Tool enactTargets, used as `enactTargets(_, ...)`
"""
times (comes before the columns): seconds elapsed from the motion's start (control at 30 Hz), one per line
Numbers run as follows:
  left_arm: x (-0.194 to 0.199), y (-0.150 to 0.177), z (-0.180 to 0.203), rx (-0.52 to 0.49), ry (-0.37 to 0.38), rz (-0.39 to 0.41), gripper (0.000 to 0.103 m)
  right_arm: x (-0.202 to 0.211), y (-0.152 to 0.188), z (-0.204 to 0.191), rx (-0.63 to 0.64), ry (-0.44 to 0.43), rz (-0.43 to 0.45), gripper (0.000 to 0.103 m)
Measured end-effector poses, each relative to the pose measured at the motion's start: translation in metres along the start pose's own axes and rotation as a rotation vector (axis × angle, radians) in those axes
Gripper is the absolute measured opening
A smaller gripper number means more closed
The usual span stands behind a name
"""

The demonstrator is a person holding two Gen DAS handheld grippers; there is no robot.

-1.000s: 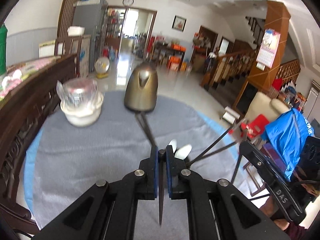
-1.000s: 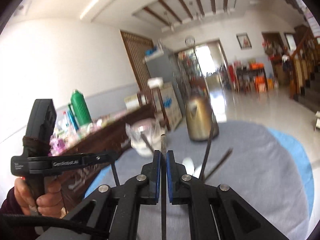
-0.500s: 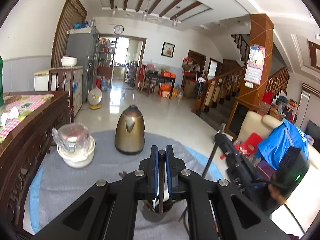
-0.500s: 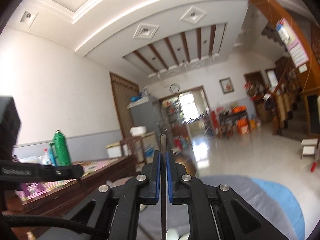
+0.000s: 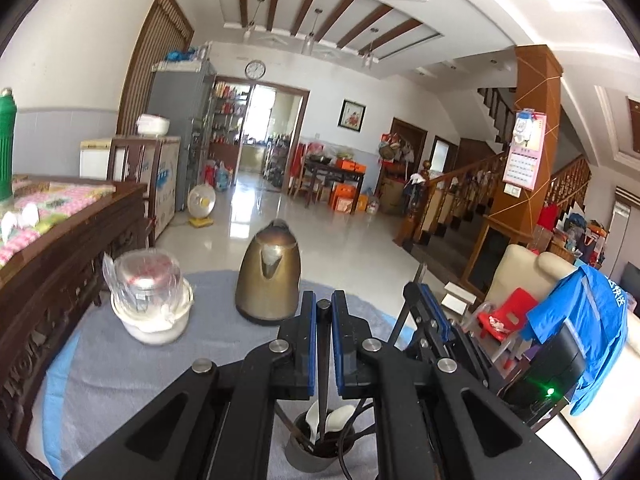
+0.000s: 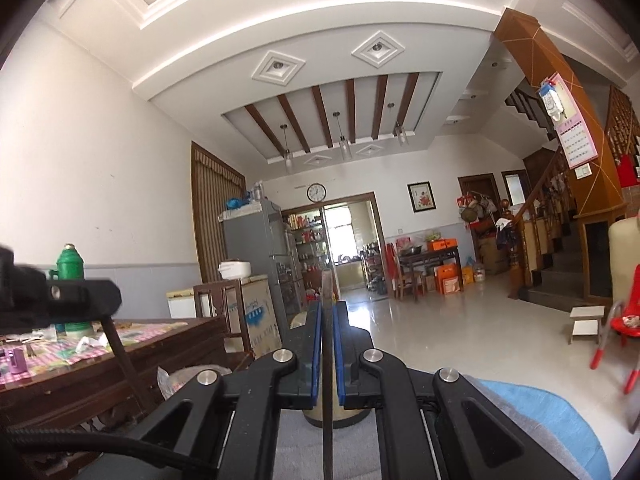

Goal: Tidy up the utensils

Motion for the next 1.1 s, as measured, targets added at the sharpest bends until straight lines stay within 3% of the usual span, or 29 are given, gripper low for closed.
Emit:
enactTargets(0.27, -0.028, 0.026, -0.006, 0.011, 0.019, -0.092, 0.008, -0.01, 0.025, 0.007, 0.02, -0.013, -0.093, 0.006)
enactTargets(0.5, -0.012, 0.036, -0.006, -0.023, 0.003, -0.101, 0.009, 0.003, 0.029, 0.034, -0.054, -0.063, -0.192, 0.011)
enactTargets(0.53, -0.007, 0.035, -0.006, -0.028, -0.003, -0.096, 0.014, 0.008, 0.027, 0.038, -0.068, -0.075, -0.194, 0.014)
enactTargets(0.63, 0.008, 0.037, -0.006, -0.029, -0.029, -0.073, 0.036, 0.025, 0.019, 0.047, -0.114, -0.118, -0.186, 0.048)
enactTargets(0.67, 0.012, 0.038, -0.007, -0.029, -0.037, -0.067, 0.039, 0.033, 0.015, 0.051, -0.132, -0.128, -0.168, 0.06)
enactTargets(0.8, 0.03, 0.048, -0.007, -0.026, -0.112, -0.056, 0.071, 0.06, 0.003, 0.059, -0.158, -0.142, -0.135, 0.06)
enactTargets(0.93, 0.039, 0.061, -0.008, -0.021, -0.227, -0.072, 0.085, 0.081, 0.0, 0.065, -0.18, -0.144, -0.139, 0.06)
enactTargets(1.1, 0.048, 0.08, -0.004, -0.028, -0.342, -0.099, 0.088, 0.101, 0.007, 0.069, -0.189, -0.131, -0.204, 0.06)
Point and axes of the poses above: each gripper's, at about its wrist camera, not at the fingertips, and x roughly against the way its jaws point, z to its right, y to its underside, the point moved 6 cm from there along -x, roughly the way its jaws point, and after that the axes turned 15 degrees about -z, right-handed, at the moved point
